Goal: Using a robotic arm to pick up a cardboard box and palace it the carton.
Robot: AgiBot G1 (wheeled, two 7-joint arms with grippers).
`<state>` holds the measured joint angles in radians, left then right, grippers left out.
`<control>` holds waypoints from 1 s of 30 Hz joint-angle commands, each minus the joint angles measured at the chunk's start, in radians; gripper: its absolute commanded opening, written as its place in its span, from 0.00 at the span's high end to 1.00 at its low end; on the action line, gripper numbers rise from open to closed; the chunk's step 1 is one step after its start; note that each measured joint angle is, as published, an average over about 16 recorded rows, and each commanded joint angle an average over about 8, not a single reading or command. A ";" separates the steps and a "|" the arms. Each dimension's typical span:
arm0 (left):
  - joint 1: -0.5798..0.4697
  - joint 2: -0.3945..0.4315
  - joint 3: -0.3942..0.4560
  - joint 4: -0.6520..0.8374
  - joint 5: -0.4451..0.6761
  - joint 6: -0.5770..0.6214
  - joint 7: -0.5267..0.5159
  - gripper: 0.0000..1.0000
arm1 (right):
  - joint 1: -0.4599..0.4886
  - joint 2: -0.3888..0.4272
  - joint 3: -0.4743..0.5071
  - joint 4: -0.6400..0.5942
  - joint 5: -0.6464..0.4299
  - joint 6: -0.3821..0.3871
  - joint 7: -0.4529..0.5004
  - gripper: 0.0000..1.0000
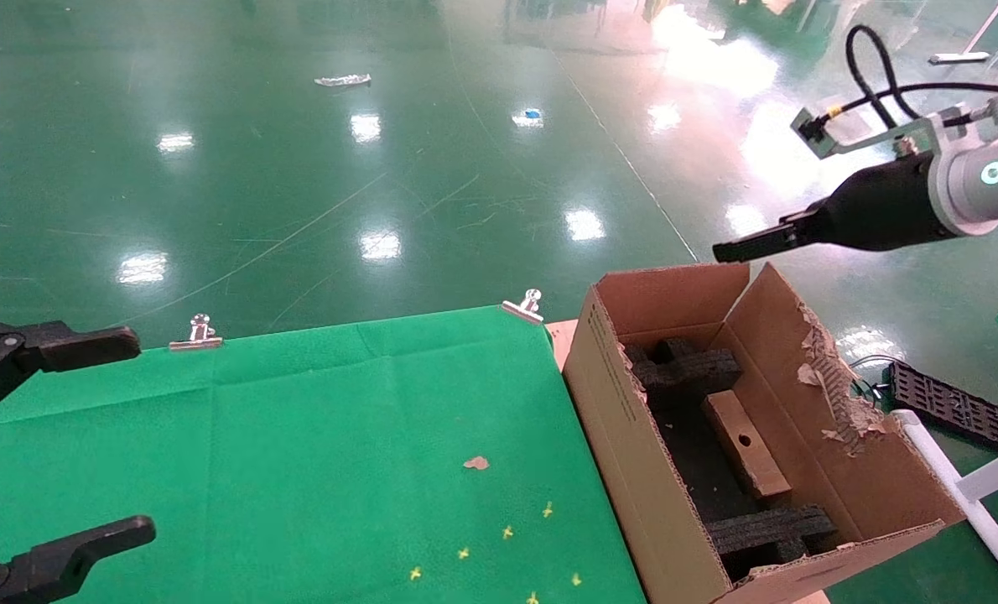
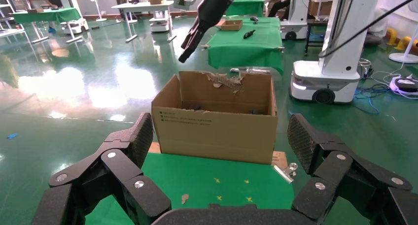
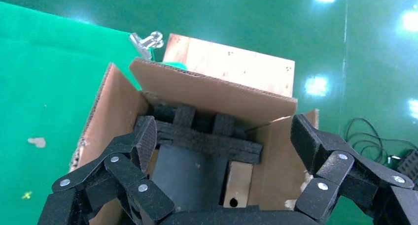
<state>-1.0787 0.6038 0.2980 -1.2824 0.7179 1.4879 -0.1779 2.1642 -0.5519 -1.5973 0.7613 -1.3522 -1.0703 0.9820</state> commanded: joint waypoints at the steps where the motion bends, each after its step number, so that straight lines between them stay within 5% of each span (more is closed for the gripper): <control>1: 0.000 0.000 0.000 0.000 0.000 0.000 0.000 0.00 | 0.003 0.016 -0.003 0.028 0.000 0.009 0.015 0.00; 30: -0.001 0.000 0.002 0.001 -0.001 0.000 0.001 0.00 | -0.478 -0.013 0.578 0.254 0.274 -0.178 -0.339 0.00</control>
<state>-1.0793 0.6035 0.2995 -1.2814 0.7169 1.4877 -0.1769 1.6866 -0.5646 -1.0195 1.0148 -1.0784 -1.2486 0.6433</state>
